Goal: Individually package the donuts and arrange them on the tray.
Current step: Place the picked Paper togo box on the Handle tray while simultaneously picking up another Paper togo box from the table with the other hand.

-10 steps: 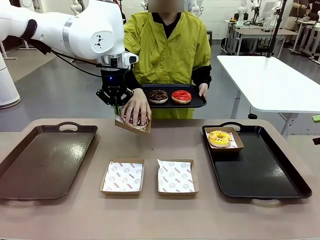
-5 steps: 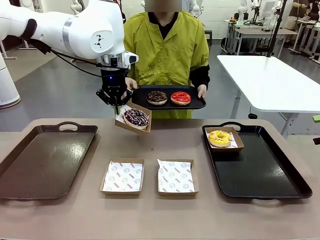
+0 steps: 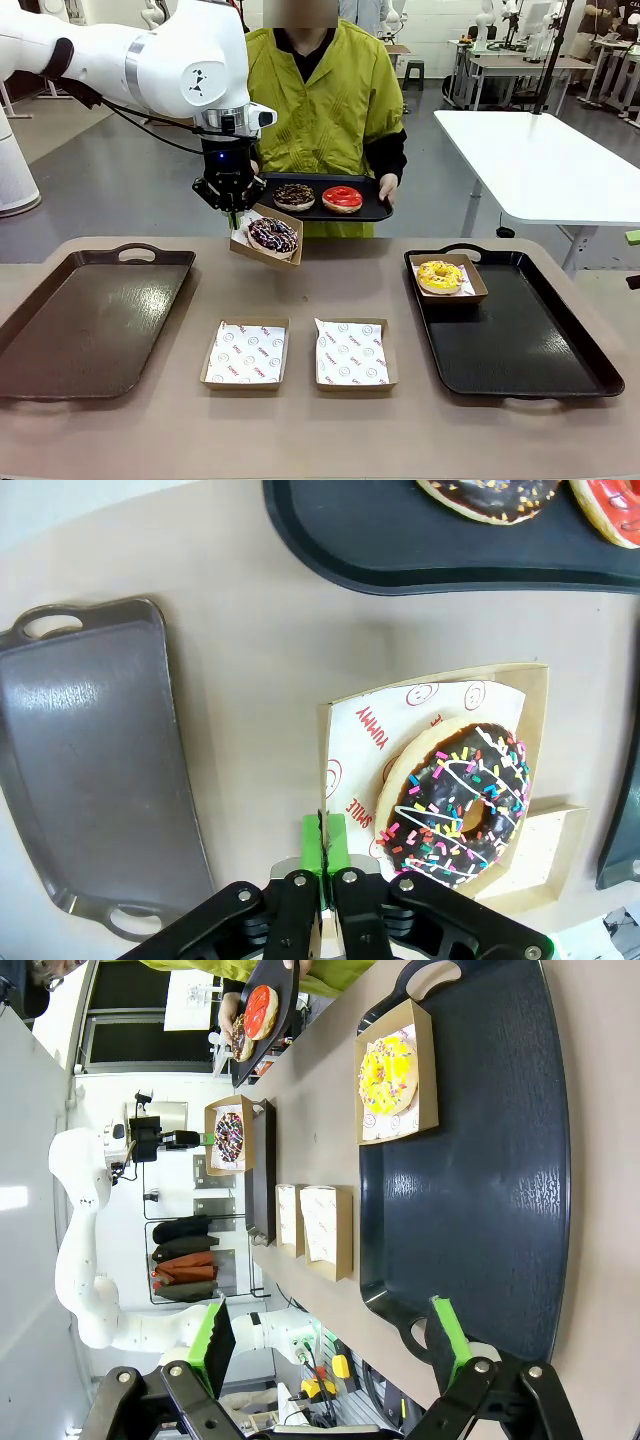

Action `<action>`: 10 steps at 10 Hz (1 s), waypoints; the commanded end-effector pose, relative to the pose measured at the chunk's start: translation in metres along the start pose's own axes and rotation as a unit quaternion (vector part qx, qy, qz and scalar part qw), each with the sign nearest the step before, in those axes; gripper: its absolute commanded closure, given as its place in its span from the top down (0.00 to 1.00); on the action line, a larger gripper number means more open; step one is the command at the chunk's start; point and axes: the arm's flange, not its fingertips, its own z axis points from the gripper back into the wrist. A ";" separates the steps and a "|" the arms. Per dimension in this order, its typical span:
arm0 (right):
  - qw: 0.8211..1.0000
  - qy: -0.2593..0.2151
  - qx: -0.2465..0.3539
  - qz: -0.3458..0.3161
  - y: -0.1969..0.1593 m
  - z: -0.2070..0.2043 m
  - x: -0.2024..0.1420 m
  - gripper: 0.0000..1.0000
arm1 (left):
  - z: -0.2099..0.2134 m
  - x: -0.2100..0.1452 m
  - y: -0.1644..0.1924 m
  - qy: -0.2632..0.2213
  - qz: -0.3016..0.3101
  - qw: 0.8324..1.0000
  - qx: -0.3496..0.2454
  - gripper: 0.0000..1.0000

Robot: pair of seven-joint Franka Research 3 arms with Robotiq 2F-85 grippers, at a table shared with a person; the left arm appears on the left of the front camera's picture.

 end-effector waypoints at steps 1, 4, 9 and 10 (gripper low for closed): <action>1.000 0.003 -0.001 0.001 0.001 0.000 -0.001 1.00 | 0.001 -0.003 0.002 -0.006 -0.001 1.000 -0.002 0.00; 1.000 0.003 -0.001 0.001 0.001 0.000 -0.001 1.00 | 0.001 -0.003 0.002 -0.006 -0.001 1.000 -0.002 0.00; 0.991 0.032 -0.123 0.037 0.059 -0.059 0.016 1.00 | 0.028 -0.004 0.047 -0.012 -0.032 0.999 -0.013 0.01; 0.984 0.047 -0.163 0.049 0.086 -0.080 0.025 1.00 | 0.035 -0.010 0.070 -0.014 -0.031 0.999 -0.013 0.01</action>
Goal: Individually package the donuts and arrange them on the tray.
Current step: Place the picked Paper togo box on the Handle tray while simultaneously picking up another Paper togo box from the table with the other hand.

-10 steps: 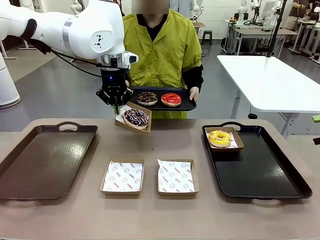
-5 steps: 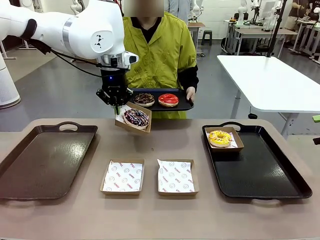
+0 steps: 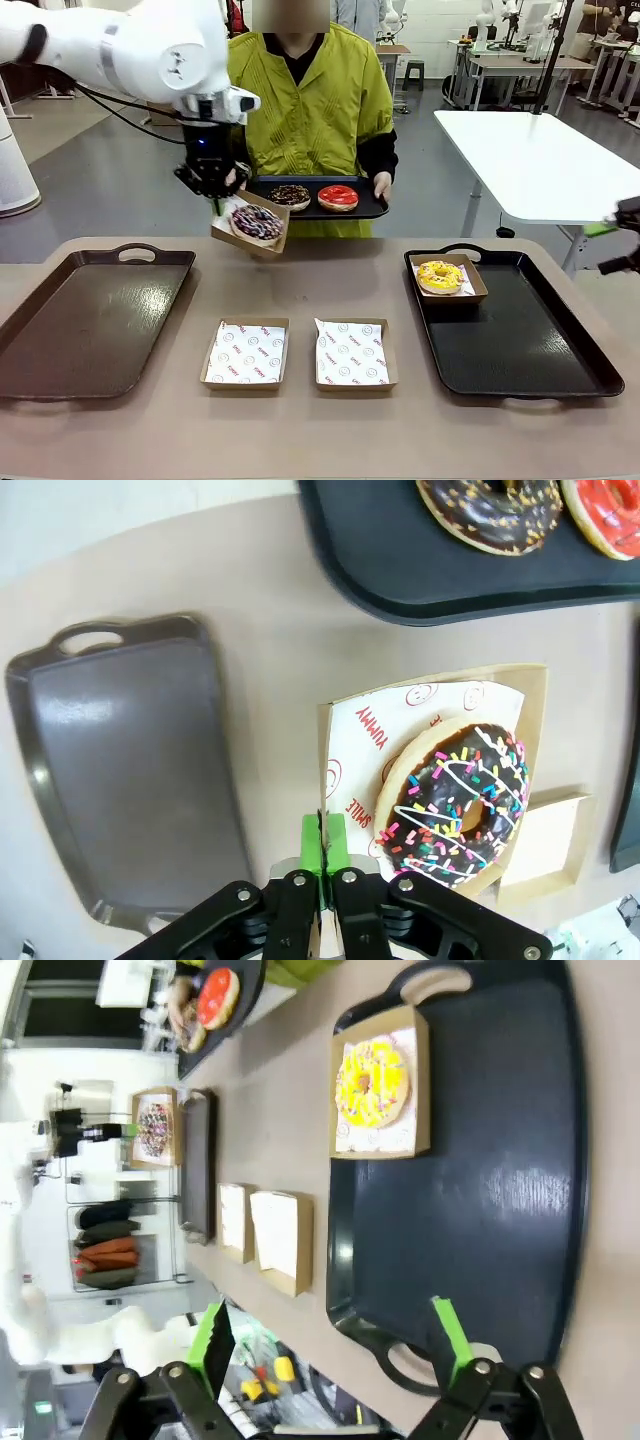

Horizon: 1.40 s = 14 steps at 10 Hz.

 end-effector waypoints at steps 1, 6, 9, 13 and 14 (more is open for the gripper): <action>0.996 0.043 -0.081 0.018 0.069 -0.033 0.014 1.00 | 0.014 -0.023 0.055 -0.007 -0.009 1.000 -0.008 0.01; 0.969 0.089 -0.216 0.076 0.167 -0.163 0.034 1.00 | -0.014 -0.041 0.153 -0.001 -0.004 1.000 0.024 0.01; 0.958 0.111 -0.248 0.094 0.181 -0.227 0.027 1.00 | -0.035 -0.049 0.161 0.021 0.039 0.999 0.007 0.01; 0.960 0.120 -0.232 0.102 0.179 -0.235 0.020 1.00 | -0.039 -0.044 0.166 0.032 0.029 0.999 0.015 0.01; 0.960 0.120 -0.232 0.102 0.179 -0.235 0.020 1.00 | -0.039 -0.044 0.166 0.032 0.029 0.999 0.015 0.01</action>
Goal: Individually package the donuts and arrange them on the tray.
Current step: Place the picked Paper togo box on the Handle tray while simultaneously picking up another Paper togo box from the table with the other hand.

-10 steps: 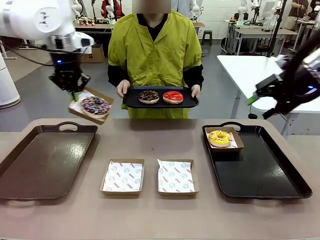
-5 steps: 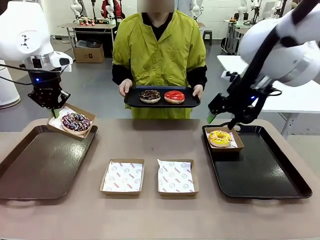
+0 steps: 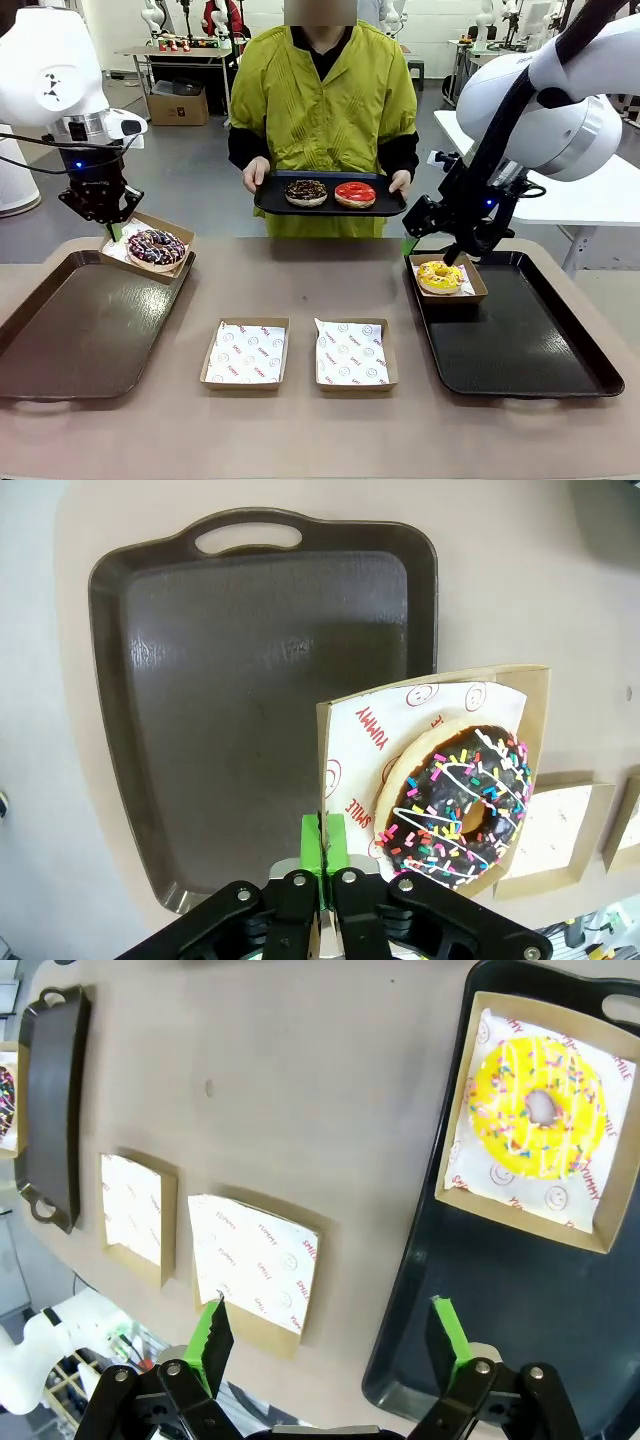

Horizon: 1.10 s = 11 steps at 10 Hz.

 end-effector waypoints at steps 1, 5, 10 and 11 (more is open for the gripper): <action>1.000 -0.001 -0.002 0.000 -0.001 -0.001 0.001 1.00 | 0.000 0.001 0.003 -0.003 -0.006 1.000 0.005 0.01; 1.000 -0.001 -0.002 0.000 -0.001 -0.001 0.001 1.00 | 0.000 0.001 0.003 -0.003 -0.006 1.000 0.005 0.01; 0.989 0.055 -0.139 -0.020 0.076 -0.042 -0.015 1.00 | -0.025 0.015 0.059 0.010 0.007 1.000 -0.025 0.01; 0.985 0.057 -0.163 -0.023 0.095 -0.053 -0.027 1.00 | -0.029 0.020 0.070 0.005 0.000 1.000 -0.023 0.01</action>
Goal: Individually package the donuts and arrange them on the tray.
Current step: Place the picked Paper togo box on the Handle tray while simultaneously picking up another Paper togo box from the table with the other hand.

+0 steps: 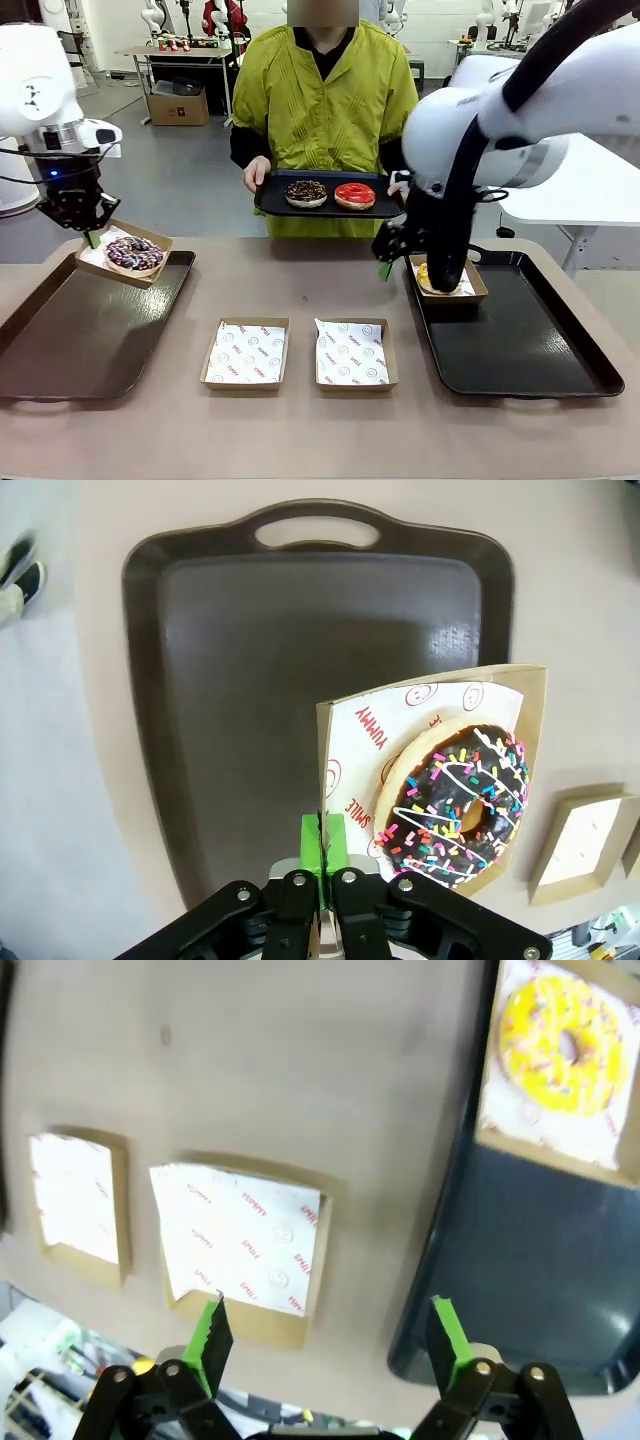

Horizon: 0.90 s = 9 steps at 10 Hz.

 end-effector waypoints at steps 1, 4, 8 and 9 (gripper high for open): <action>0.998 0.015 -0.059 -0.021 0.032 -0.010 -0.014 1.00 | -0.007 0.010 0.016 -0.011 -0.023 0.999 -0.021 0.01; 0.993 0.024 -0.101 -0.047 0.053 -0.040 -0.029 1.00 | -0.028 0.021 0.028 -0.009 -0.046 0.998 -0.049 0.01; 0.994 0.052 -0.085 -0.055 0.046 -0.064 -0.037 1.00 | -0.034 0.018 0.023 -0.004 -0.040 0.999 -0.035 0.01; 0.994 0.055 -0.076 -0.062 0.045 -0.068 -0.038 1.00 | -0.034 0.018 0.023 -0.004 -0.040 0.999 -0.035 0.01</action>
